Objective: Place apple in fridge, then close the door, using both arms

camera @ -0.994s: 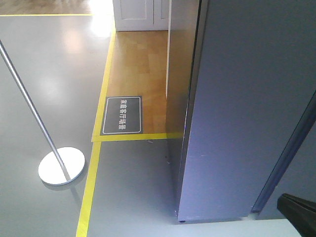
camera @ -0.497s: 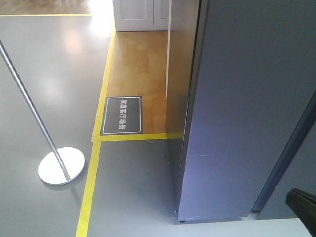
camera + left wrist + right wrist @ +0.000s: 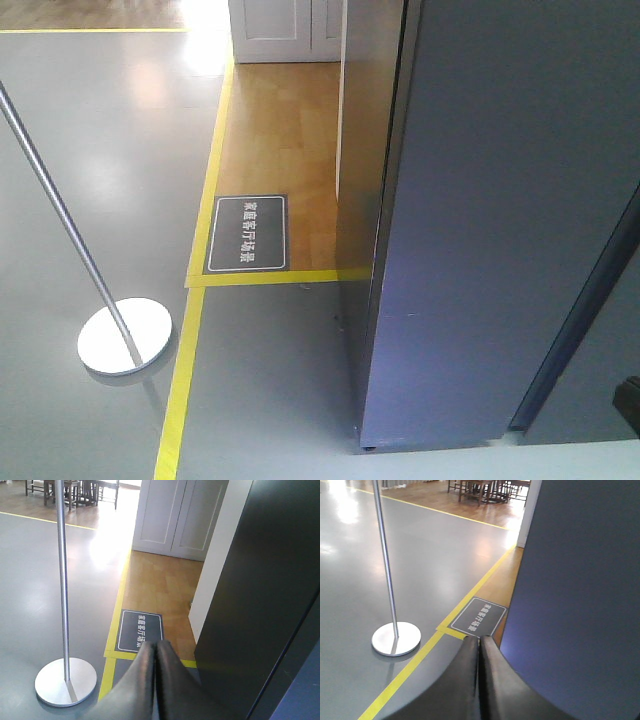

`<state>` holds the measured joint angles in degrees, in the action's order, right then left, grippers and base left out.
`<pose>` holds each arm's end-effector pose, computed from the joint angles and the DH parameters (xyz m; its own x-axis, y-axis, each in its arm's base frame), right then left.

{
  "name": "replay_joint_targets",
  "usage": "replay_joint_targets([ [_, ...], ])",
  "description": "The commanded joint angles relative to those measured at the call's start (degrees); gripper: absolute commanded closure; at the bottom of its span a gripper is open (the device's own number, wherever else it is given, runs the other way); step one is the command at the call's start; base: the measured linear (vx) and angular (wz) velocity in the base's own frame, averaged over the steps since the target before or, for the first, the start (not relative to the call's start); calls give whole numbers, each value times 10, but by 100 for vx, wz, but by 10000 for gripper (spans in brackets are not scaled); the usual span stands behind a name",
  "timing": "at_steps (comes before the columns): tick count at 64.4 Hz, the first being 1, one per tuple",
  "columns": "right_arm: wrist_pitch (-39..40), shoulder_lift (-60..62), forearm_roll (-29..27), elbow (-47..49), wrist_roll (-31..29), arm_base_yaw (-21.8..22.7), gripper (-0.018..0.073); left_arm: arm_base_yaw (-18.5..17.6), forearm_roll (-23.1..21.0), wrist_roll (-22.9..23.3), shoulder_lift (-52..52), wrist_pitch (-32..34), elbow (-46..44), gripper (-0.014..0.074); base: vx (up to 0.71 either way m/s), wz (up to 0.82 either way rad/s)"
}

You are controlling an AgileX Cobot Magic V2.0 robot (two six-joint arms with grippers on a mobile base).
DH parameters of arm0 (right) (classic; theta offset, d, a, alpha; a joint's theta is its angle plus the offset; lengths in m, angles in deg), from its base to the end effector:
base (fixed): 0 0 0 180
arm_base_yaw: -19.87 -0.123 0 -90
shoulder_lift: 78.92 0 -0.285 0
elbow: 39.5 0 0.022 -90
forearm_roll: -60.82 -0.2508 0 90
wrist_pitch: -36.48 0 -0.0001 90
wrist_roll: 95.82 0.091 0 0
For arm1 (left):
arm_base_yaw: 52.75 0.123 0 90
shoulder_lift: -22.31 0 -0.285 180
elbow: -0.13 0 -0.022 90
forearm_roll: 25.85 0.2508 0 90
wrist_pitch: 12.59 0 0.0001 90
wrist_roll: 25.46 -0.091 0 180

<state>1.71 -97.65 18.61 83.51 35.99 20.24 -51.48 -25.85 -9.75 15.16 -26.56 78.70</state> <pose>0.0498 0.0346 0.2788 -0.1461 -0.1832 -0.9722 -0.4047 0.9078 -0.1103 0.0553 0.0012 0.1837 -0.1560 -0.2743 -0.9489 -0.0669 0.9614 -0.2669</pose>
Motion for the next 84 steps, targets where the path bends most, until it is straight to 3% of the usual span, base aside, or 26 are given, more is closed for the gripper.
replay_joint_targets([
  [1, 58, -5, 25, 15, 38, -11, 565, 0, 0, 5, 9, 39, -10, 603, 0, 0],
  [39, 61, 39, 299, 15, 327, -16, 563, 0, 0, 5, 9, 39, -10, 603, 0, 0],
  [63, 197, 43, 314, -96, 400, -16, 562, 0, 0, 5, 9, 39, -10, 603, 0, 0],
  [84, 268, 108, 327, -169, 399, -16, 562, 0, 0, 5, 9, 39, -10, 603, 0, 0],
])
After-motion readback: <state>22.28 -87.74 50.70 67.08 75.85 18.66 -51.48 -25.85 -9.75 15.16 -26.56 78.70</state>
